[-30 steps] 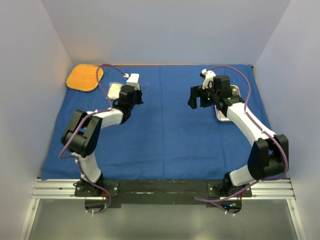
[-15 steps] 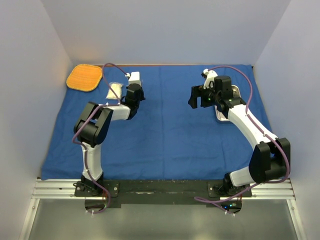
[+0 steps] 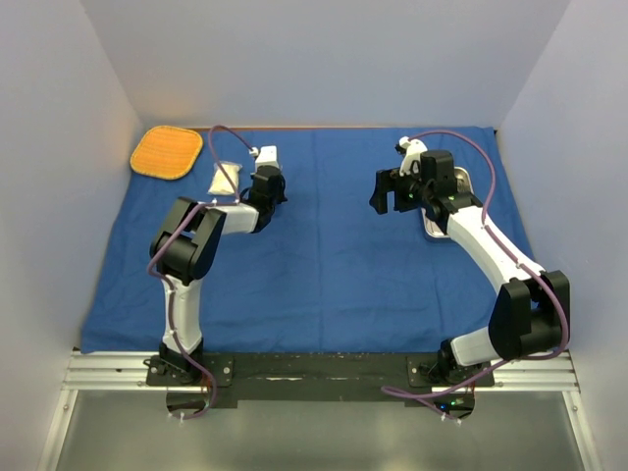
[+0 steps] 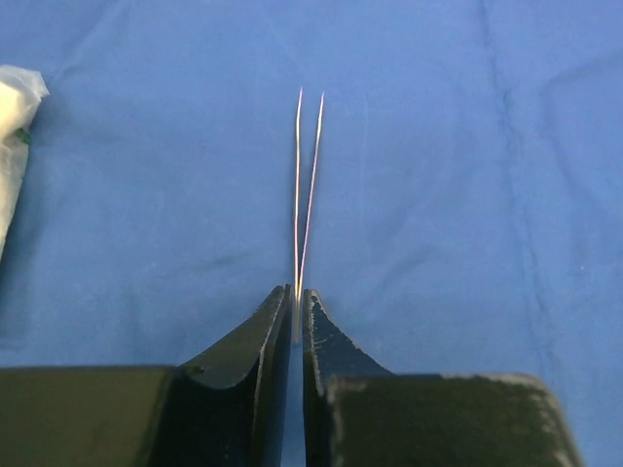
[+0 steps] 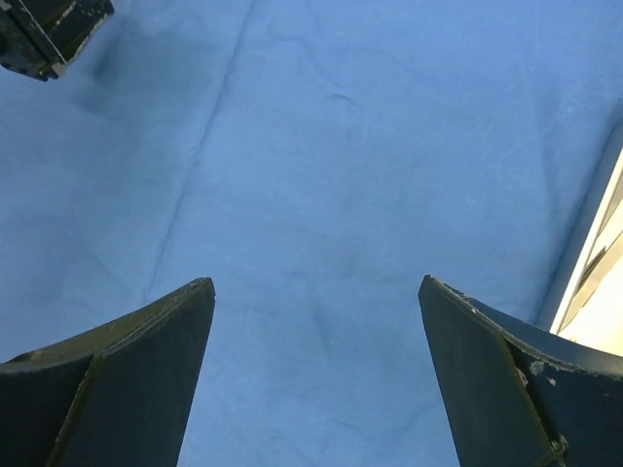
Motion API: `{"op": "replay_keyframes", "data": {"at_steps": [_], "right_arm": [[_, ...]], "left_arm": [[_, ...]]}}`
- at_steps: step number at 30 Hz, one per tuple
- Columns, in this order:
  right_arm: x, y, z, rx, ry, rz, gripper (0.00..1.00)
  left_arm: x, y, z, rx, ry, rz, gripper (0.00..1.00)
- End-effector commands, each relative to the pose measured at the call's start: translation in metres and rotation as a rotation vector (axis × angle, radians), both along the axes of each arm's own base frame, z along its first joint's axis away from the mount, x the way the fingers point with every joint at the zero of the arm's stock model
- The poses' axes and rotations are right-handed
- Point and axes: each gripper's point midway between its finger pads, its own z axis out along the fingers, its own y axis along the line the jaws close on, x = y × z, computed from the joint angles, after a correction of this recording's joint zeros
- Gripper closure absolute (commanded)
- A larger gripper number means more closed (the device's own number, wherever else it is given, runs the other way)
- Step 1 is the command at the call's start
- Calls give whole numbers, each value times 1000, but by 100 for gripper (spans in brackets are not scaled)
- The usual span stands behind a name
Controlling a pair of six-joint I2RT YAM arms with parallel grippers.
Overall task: Open and lay out the surgical kit
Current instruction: Place the medical item in the surgical kit.
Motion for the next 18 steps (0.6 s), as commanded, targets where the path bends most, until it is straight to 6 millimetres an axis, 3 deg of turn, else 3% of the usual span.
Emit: {"op": "replay_keyframes", "data": {"at_steps": [1, 11, 14, 17, 18], "right_arm": [[2, 0, 16, 6, -66, 2, 9], [2, -1, 16, 6, -67, -3, 9], [4, -4, 16, -5, -67, -19, 9], [8, -11, 17, -28, -67, -58, 9], [10, -14, 14, -42, -58, -78, 9]], "left_arm": [[7, -7, 7, -19, -13, -2, 84], [8, -8, 4, -17, 17, 0, 76], [9, -8, 20, -17, 14, 1, 68], [11, -9, 52, -12, -11, -8, 58], [11, -8, 72, -4, -30, -16, 55]]}}
